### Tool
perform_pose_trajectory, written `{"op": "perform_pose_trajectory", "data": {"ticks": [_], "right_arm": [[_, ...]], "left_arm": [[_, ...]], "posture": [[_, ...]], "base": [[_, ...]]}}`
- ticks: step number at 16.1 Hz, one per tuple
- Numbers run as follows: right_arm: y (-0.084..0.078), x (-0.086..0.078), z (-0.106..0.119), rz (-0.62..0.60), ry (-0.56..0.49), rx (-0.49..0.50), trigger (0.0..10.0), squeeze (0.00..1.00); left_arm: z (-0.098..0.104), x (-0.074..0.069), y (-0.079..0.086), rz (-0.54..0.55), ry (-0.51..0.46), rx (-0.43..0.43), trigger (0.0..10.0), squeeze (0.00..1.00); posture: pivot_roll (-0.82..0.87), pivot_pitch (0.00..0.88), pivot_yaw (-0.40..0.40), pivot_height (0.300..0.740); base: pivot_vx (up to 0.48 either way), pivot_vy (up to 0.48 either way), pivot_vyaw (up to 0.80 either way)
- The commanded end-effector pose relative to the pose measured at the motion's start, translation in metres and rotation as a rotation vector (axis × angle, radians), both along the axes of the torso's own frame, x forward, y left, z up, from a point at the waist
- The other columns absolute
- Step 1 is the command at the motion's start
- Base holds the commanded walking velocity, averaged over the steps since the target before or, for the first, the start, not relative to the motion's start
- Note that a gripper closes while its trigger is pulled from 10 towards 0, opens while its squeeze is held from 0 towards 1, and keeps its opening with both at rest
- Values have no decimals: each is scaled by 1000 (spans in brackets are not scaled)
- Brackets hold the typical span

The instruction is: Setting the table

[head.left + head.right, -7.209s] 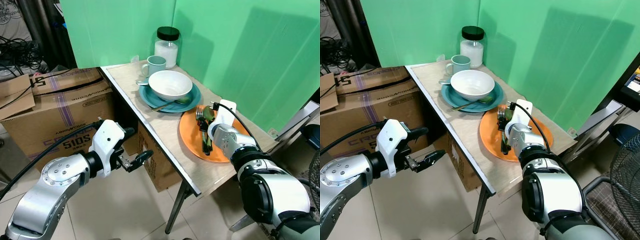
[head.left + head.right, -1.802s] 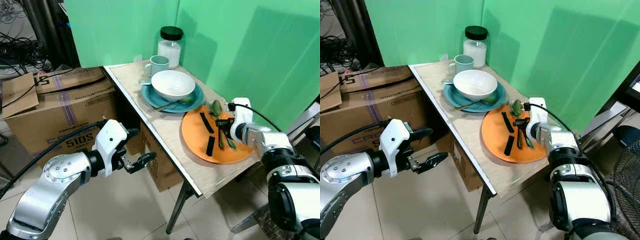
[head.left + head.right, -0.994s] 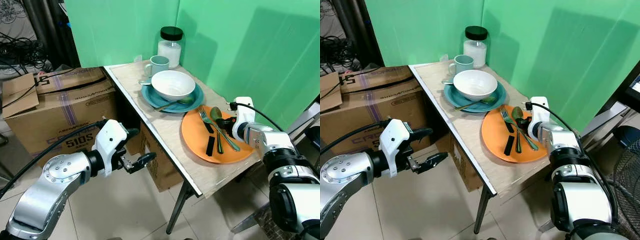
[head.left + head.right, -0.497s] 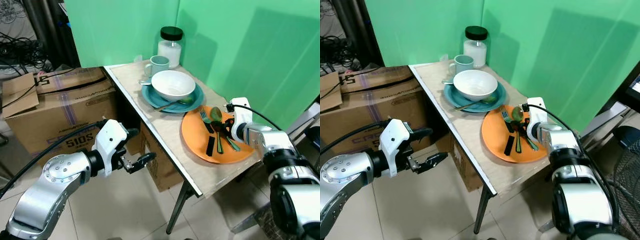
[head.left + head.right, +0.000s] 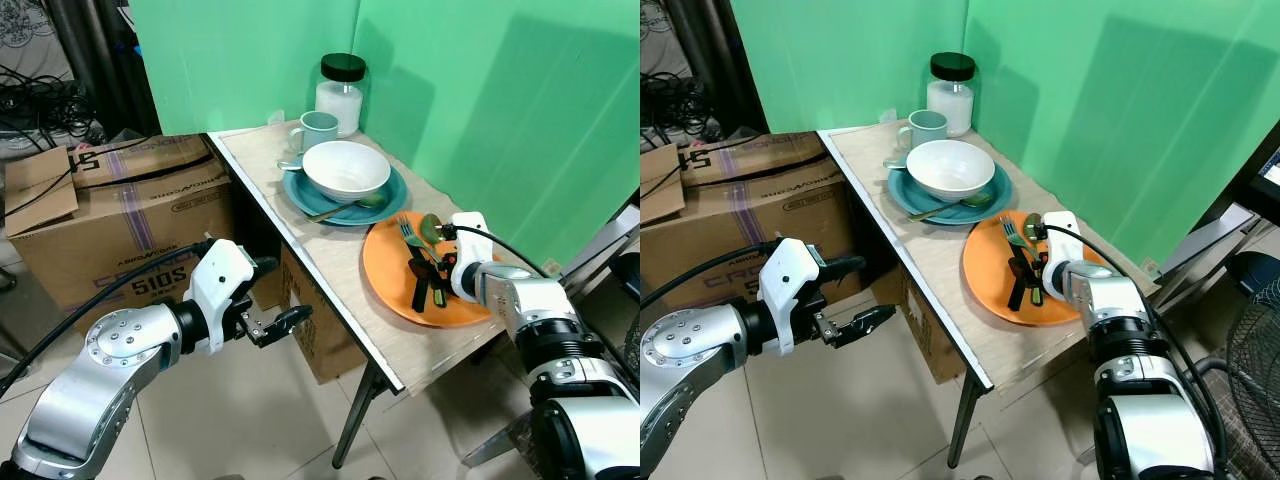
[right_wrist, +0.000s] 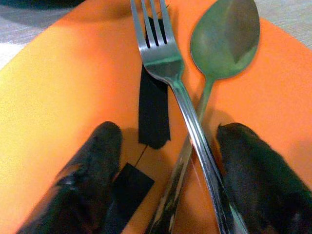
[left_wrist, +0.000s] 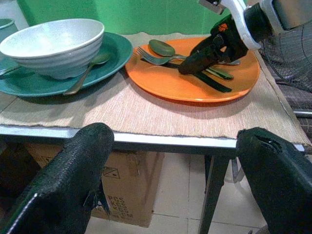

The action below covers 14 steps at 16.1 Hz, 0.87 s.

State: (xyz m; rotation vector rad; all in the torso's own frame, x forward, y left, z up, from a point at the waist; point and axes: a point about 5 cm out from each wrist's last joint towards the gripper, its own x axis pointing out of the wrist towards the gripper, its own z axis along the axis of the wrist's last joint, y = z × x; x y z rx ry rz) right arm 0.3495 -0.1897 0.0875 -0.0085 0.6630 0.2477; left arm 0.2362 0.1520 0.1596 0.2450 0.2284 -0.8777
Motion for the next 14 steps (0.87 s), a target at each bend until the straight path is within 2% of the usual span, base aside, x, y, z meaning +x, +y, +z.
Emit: {"op": "perform_pose_trajectory", "data": {"ticks": [1,5,14], "right_arm": [[-1,0,2,-24,-2,20,0,0],[6,2,4,-21,-12,40,0,0],[7,4,2,-39,-8,22,0,0]], "left_arm": [[1,0,-1,-20,1,7,10000,0],[1,0,-1,-18,2,9,10000,0],[1,0,0,-17,0,11,10000,0]], "posture": [[80,0,-81,740],[82,0,-82,740],[87,0,-86,740]], "base": [[0,0,0],[0,0,0],[0,0,0]]}}
